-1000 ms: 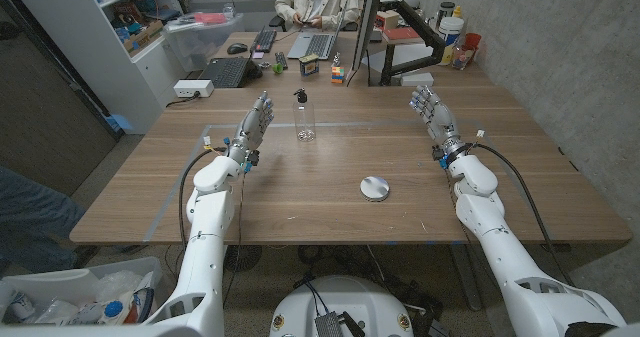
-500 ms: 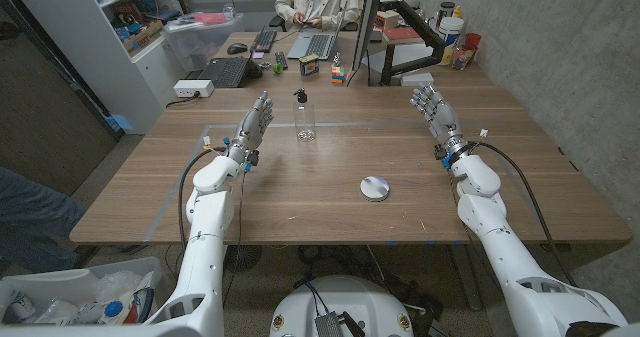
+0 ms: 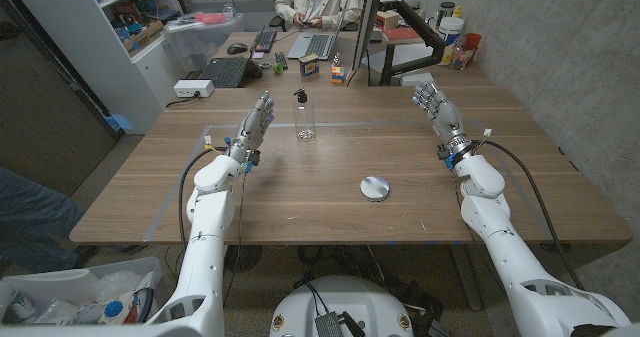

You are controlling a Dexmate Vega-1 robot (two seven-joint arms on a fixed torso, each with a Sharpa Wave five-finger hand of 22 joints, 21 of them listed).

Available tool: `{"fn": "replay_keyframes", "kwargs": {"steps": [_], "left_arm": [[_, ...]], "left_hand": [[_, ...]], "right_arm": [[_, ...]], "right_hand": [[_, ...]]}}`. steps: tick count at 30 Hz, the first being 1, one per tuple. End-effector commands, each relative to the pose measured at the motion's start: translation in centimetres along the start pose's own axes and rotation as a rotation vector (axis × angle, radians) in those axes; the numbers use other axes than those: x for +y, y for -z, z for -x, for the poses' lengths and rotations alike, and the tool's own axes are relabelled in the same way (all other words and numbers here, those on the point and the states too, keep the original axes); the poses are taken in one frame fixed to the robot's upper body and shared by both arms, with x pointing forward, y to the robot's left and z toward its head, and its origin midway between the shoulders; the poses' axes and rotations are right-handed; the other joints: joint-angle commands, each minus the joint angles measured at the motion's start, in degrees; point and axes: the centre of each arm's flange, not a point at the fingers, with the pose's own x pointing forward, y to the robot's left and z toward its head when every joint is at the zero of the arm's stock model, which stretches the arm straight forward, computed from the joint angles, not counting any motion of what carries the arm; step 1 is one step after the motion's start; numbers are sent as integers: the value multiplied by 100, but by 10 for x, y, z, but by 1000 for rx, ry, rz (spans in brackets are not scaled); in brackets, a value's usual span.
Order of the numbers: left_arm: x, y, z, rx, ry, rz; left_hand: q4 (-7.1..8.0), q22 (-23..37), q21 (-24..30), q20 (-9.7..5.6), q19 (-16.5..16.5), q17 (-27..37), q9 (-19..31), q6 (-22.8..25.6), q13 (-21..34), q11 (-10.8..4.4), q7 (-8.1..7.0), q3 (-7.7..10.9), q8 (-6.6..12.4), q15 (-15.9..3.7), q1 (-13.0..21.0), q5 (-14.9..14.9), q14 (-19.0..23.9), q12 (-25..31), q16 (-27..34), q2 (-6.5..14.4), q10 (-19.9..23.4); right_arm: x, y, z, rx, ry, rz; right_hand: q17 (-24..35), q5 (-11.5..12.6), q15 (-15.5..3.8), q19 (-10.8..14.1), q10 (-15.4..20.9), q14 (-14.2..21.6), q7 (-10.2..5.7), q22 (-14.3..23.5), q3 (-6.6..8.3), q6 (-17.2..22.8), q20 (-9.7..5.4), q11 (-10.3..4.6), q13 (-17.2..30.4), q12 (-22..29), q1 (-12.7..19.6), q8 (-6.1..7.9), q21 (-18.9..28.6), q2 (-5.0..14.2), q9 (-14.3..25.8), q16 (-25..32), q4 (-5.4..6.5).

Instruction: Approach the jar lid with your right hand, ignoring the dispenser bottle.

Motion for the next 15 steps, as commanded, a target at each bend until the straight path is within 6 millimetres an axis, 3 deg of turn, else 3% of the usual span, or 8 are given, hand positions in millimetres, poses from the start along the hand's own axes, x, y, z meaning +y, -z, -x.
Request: {"fn": "replay_keyframes", "kwargs": {"steps": [1,15], "left_arm": [[-1,-3,1,1,-2,-11],[-5,-8,0,3,11,-28]], "left_hand": [[-17,27,-13,-226,-22,25,16,67,31,-24,21,-7,37,-1,34,30,4,12,15,49,-22],[-23,28,-18,-221,-22,25,16,112,32,-30,40,-17,45,0,44,31,2,12,14,64,-22]], "right_arm": [[1,-6,3,-40,-6,31],[3,-17,8,-90,-17,75]], "right_hand": [[-4,64,-67,85,62,81,-63,17,-30,33,-45,-46,30,29,-32,45,-16,-23,15,-1,6],[-4,79,-146,162,113,177,-114,16,-41,24,-85,-87,29,35,-63,42,-38,-9,18,3,14]]}}
